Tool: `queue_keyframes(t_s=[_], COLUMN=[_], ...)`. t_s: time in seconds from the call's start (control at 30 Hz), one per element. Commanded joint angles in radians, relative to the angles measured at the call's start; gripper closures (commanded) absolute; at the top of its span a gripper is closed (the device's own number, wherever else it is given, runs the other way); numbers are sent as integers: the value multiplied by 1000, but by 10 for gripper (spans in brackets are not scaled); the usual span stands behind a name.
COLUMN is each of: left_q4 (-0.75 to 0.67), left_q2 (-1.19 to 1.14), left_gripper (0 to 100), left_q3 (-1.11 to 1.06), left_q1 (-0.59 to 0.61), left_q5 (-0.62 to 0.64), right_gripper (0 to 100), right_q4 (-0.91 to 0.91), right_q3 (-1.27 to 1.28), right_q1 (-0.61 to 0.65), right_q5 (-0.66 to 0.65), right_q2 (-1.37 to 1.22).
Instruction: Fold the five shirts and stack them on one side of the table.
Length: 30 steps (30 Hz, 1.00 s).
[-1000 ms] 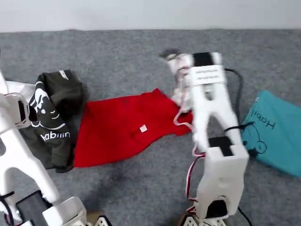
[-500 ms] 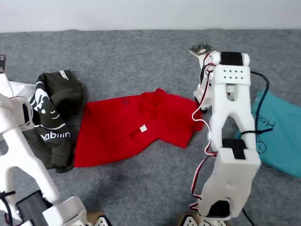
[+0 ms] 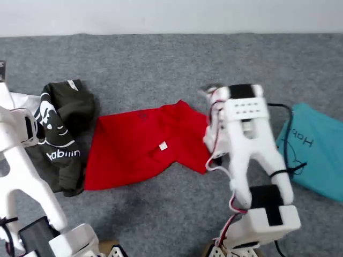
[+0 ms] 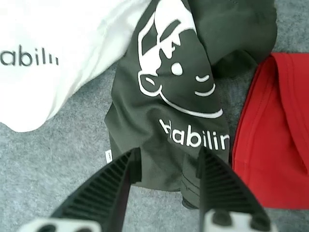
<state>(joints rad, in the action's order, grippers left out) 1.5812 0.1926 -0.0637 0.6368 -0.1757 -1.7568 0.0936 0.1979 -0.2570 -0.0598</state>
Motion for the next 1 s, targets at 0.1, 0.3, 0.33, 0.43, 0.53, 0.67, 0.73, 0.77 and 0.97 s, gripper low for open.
queue_keyframes(t_s=[0.1, 0.3, 0.33, 0.43, 0.53, 0.67, 0.73, 0.77, 0.97], left_q4=[-49, -49, -49, -49, -49, -64, -84, -92, -106], left_q2=[32, 31, 31, 31, 31, 35, 40, 40, 40], left_gripper=[809, 809, 809, 809, 809, 809, 809, 809, 809], left_q3=[4, 4, 4, 4, 2, -30, -65, -79, -110], left_q1=[-3, -3, -3, -3, -3, -3, -2, -2, -2], left_q5=[-9, -11, -11, -11, -11, -11, -11, -11, -12], right_gripper=[838, 723, 725, 733, 735, 735, 735, 735, 883], right_q4=[-10, 1, 1, -1, -1, -1, -1, -2, -13], right_q3=[-5, -137, -167, -262, -344, -440, -482, -502, -563], right_q1=[176, 248, 251, 251, 252, 243, 243, 246, 243], right_q5=[74, 190, 192, 187, 187, 186, 186, 186, 87], right_q2=[-4, -197, -232, -334, -433, -559, -615, -641, -734])
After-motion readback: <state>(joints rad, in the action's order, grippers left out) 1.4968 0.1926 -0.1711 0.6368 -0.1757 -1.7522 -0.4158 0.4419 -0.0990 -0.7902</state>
